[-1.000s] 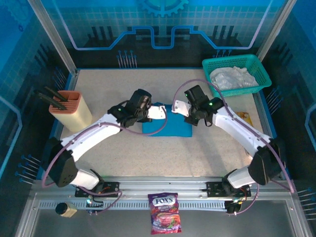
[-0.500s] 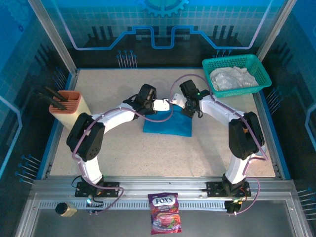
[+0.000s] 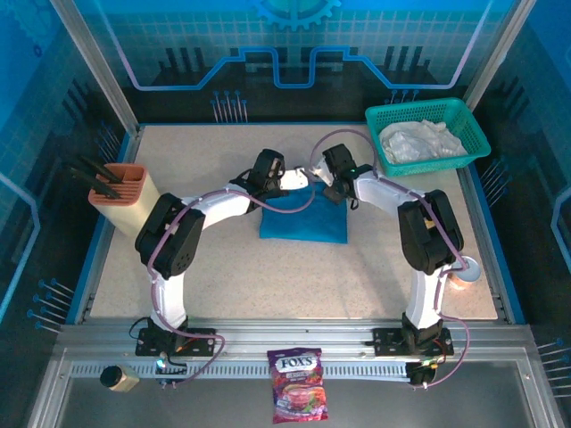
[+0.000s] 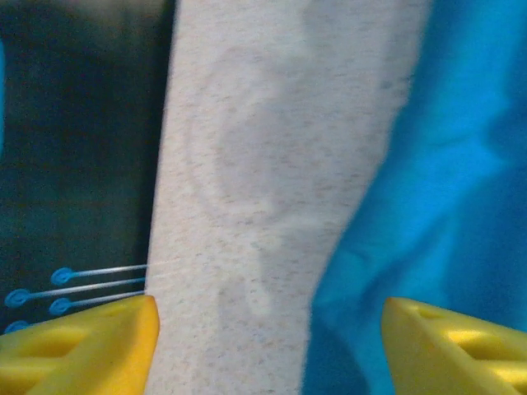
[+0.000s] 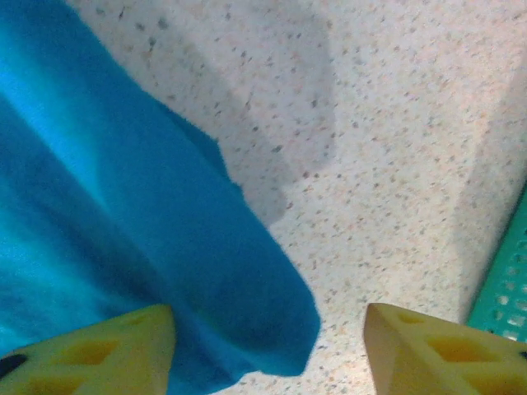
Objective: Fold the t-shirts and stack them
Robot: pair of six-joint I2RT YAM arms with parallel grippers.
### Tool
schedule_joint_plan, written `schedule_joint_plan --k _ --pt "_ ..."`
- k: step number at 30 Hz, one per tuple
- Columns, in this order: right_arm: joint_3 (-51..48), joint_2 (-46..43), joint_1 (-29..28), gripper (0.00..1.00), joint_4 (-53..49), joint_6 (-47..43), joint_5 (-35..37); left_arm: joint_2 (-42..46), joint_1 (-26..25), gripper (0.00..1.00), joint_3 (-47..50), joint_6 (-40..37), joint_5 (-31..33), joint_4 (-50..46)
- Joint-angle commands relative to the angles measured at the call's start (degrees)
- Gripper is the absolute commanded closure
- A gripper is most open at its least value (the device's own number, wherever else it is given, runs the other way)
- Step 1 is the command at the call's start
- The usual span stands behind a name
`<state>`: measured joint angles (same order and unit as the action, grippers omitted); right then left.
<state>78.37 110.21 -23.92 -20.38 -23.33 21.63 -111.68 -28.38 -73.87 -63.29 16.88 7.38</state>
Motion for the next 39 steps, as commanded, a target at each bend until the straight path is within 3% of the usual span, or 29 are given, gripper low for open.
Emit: schedule_joint_plan --k 1,4,6,10,14,17,19,20,24,30,36,39 --pt "-1.0 -6.3 1.5 0.28 3.7 9.0 -1.7 2.9 1.2 0.18 -0.2 4.1 9.0 8.6" --pt "-0.5 -11.0 3.1 0.21 -0.4 19.6 -3.2 6.7 2.0 0.14 0.1 8.7 15.7 10.9" --pt "2.6 -12.7 5.4 0.21 -8.7 27.9 -6.7 10.3 2.7 0.12 0.1 15.1 19.2 9.0" --pt "3.9 -16.7 7.8 0.22 -20.1 37.1 -15.6 19.9 3.2 0.09 -1.8 35.7 18.8 -8.7" --pt "-3.8 -22.2 7.2 0.21 -20.5 41.2 -22.1 23.6 3.2 0.08 -8.9 60.2 13.6 -36.8" --pt "-11.0 -25.1 6.3 0.21 -17.0 45.0 -23.3 21.9 3.2 0.19 -13.1 73.8 1.9 -52.8" --pt "-14.8 -25.3 5.9 0.23 -14.2 47.4 -24.1 21.0 2.7 0.25 -9.7 77.8 -6.7 -53.7" --pt "-15.7 -24.9 5.7 0.26 -13.3 48.3 -24.2 20.7 2.3 0.25 -7.6 79.4 -7.7 -52.9" --pt "-17.5 -21.1 4.7 0.32 -9.7 50.5 -22.7 17.0 1.7 0.25 -2.4 84.4 -7.6 -49.7" --pt "-18.2 -13.7 3.8 0.35 -4.6 52.7 -21.9 8.5 1.3 0.25 -2.5 86.8 -9.5 -46.4" --pt "-16.7 -7.9 3.5 0.37 -3.5 53.0 -21.6 2.4 1.3 0.25 -2.7 87.8 -6.9 -44.5" --pt "-15.7 -5.5 3.5 0.42 -3.1 52.9 -22.3 -0.5 1.3 0.29 -3.0 88.0 -7.6 -43.5"
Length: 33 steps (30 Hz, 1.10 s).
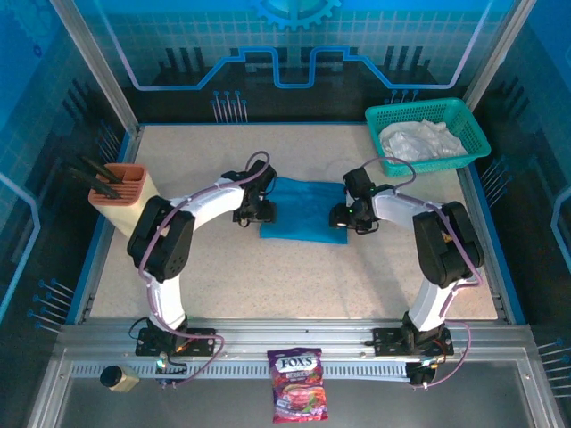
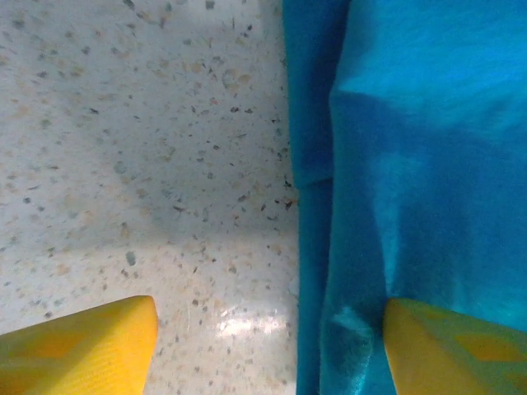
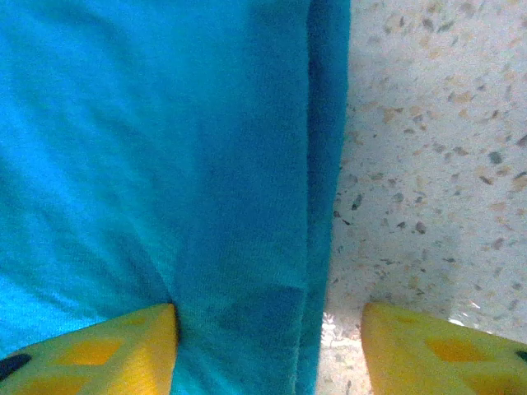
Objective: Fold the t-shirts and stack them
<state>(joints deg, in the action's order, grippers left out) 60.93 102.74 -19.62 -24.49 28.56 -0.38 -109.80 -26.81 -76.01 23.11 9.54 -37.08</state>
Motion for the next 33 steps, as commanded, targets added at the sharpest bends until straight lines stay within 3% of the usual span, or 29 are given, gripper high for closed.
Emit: schedule_joint_plan --k 1,6,11,15,22,33 --pt "2.1 2.8 -0.7 0.45 1.1 1.0 -0.7 -3.2 -0.3 0.31 -0.9 1.7 -0.6 1.4" --pt "4.6 5.9 -0.7 0.7 0.8 0.6 -2.3 -6.1 -0.3 0.46 -2.6 1.5 -0.9 2.0" --pt "7.7 8.0 -0.8 0.88 -0.4 -0.2 -2.6 -9.0 -0.3 0.71 -5.9 0.9 -1.3 2.0" --pt "11.0 10.0 -0.6 0.98 -1.8 -1.1 -2.1 -11.6 -0.1 1.0 -9.7 0.2 -1.2 1.5" --pt "20.2 15.9 1.6 1.0 -3.1 -3.1 -1.6 -17.7 2.7 1.0 -21.1 -2.8 2.5 -3.2" --pt "46.5 33.6 5.8 1.0 -9.4 -5.3 -0.7 -32.9 9.2 1.0 -49.4 -9.7 3.2 -10.5"
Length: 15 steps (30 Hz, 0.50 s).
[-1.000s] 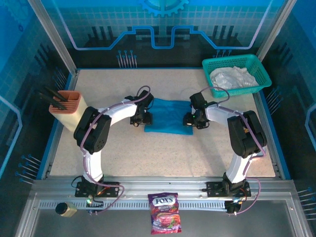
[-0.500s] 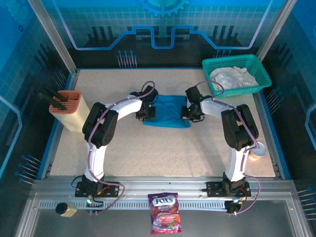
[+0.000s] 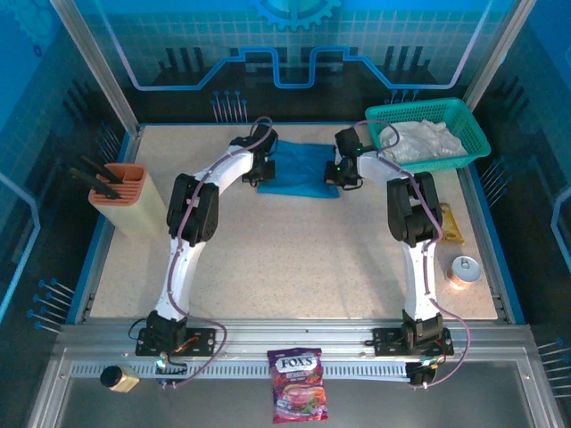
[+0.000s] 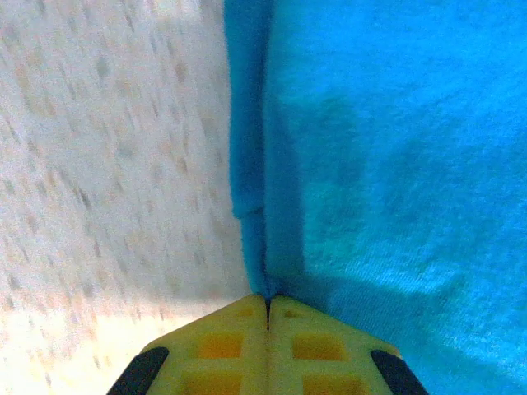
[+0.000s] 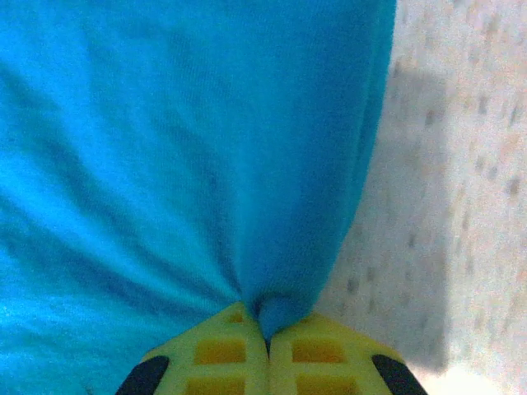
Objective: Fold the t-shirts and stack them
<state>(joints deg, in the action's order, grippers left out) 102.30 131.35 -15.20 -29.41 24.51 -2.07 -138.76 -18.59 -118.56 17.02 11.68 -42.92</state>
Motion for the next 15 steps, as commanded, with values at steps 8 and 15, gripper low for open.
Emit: schedule_joint_plan --k 8,15 --pt "23.6 16.1 2.3 1.0 -12.2 -2.8 0.3 -16.2 1.4 1.0 -30.0 -6.0 0.9 -13.4" --pt "30.7 16.6 2.3 0.62 -15.5 -4.5 -0.5 -12.2 1.4 0.89 -27.5 -7.1 1.6 -9.8"
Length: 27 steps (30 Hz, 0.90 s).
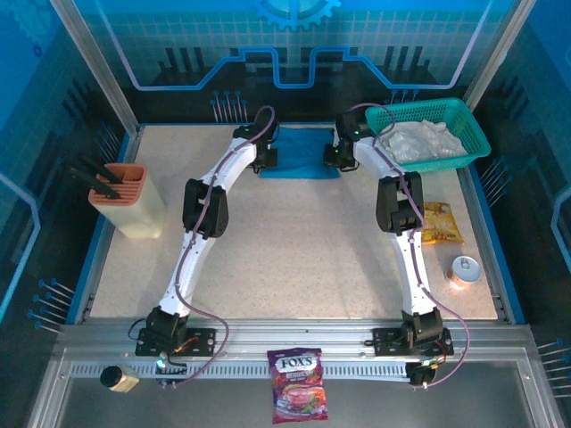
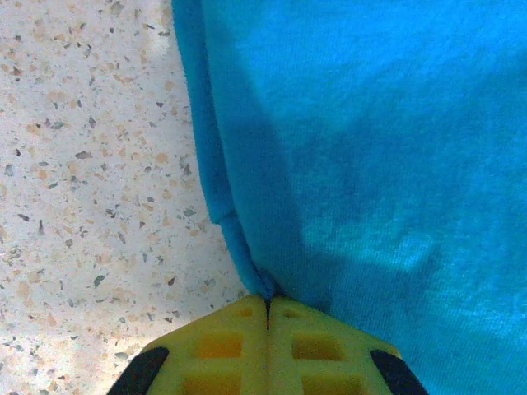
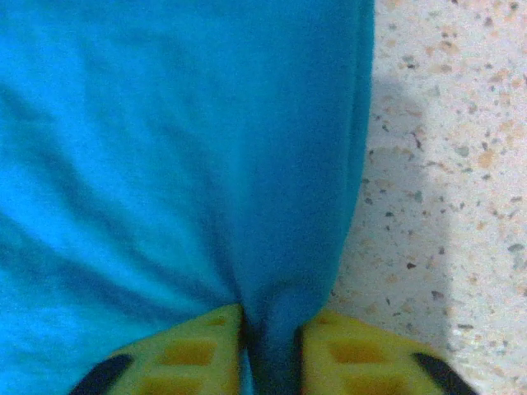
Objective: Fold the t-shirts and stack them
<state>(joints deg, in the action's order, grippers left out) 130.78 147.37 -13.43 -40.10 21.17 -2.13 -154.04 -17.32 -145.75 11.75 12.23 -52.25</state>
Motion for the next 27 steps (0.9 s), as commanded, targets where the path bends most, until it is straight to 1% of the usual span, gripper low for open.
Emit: schedule_joint_plan --k 1,2,3,4,6,9,10,11,13,14,16,18,21,22,23,25,27 --pt "2.4 -0.3 0.5 0.55 -5.0 -1.4 -0.5 4.0 0.1 0.77 -0.2 -2.3 1.5 -0.2" --pt "2.4 -1.6 0.5 0.49 -5.2 -1.8 -0.3 5.1 0.1 0.61 -0.1 -2.8 1.9 0.4" --pt "2.4 -3.2 0.5 0.44 -5.4 -2.2 0.0 6.4 0.1 0.49 -0.2 -3.3 2.7 0.8" --pt "2.4 -4.5 0.5 0.41 -5.7 -2.6 0.2 7.7 0.1 0.38 -0.1 -3.8 3.3 1.3" --pt "2.2 -8.0 0.5 0.32 -6.8 -3.6 1.1 11.3 0.1 0.25 -0.2 -4.8 4.6 2.1" --pt "-0.3 -13.7 0.5 0.21 -7.7 -4.8 1.7 17.8 0.0 0.16 0.0 -6.3 5.7 2.5" --pt "-2.0 -17.7 0.5 0.17 -7.4 -5.2 1.7 20.1 0.0 0.14 0.5 -6.7 5.8 2.6" --pt "-4.8 -21.1 0.4 0.14 -6.5 -5.8 1.7 23.3 -0.1 0.13 2.2 -7.2 6.0 3.4" --pt "-12.5 -28.2 0.1 0.09 -3.2 -7.2 1.8 30.9 -0.5 0.11 9.2 -9.2 5.7 7.8" --pt "-17.7 -32.5 0.0 0.07 -0.6 -7.9 2.1 35.7 -0.6 0.1 14.9 -10.4 5.4 11.6" --pt "-28.5 -41.0 -0.1 0.06 5.2 -8.3 2.5 45.7 -1.0 0.09 27.5 -12.3 4.2 20.0" --pt "-40.0 -50.0 -0.1 0.05 12.2 -8.6 3.8 56.5 -1.0 0.07 42.3 -13.6 2.8 30.2" --pt "-59.3 -64.8 0.1 0.03 23.9 -9.4 8.4 74.0 -0.8 0.05 69.1 -18.3 2.5 49.6" --pt "-64.5 -68.8 0.2 0.0 27.4 -10.1 9.8 78.9 -0.8 0.03 76.3 -19.9 3.2 55.6" --pt "-70.7 -73.1 0.4 0.0 31.3 -11.1 11.5 84.2 -0.6 0.01 85.8 -21.1 5.0 62.4" --pt "-81.7 -81.2 1.0 0.0 38.1 -13.1 14.6 92.6 0.4 0.01 99.6 -21.5 9.8 71.6" --pt "-91.5 -87.5 1.5 0.0 44.1 -15.3 17.3 99.6 2.2 0.01 109.6 -19.3 14.1 73.9"
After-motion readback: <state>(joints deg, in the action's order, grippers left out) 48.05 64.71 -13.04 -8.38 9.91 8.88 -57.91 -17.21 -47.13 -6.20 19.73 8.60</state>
